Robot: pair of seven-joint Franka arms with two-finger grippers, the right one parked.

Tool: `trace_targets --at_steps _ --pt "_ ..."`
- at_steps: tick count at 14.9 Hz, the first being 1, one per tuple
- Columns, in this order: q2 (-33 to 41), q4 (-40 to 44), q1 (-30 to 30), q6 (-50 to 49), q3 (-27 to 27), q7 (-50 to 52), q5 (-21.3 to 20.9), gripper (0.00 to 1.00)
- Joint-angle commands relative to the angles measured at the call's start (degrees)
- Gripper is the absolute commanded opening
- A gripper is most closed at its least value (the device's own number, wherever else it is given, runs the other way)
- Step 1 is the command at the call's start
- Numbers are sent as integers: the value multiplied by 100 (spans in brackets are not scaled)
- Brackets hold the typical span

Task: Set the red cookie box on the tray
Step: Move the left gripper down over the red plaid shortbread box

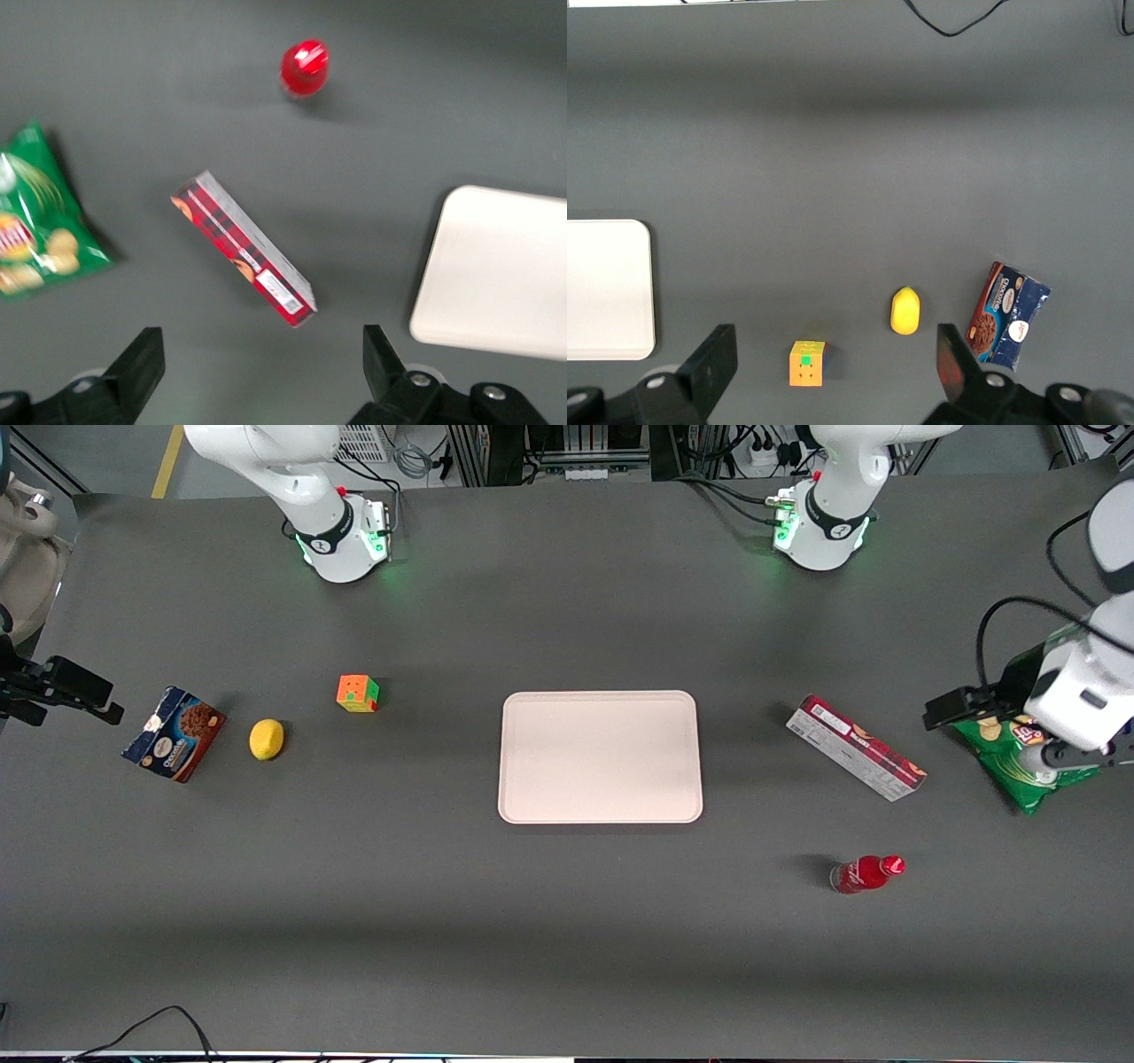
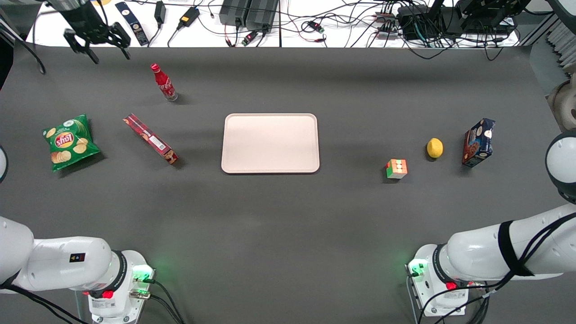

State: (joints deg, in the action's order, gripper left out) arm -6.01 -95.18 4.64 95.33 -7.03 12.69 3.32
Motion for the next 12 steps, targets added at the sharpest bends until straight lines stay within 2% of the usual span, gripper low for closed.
trace_targets --at_steps 1,5,9,12 --pt "-59 -544 -69 458 26 1252 117 100" --pt "-41 -1703 -139 1574 377 1350 125 100" --pt "-59 -2477 -200 2119 404 1946 205 100" --pt "-32 -3172 -236 3129 413 1974 205 100"
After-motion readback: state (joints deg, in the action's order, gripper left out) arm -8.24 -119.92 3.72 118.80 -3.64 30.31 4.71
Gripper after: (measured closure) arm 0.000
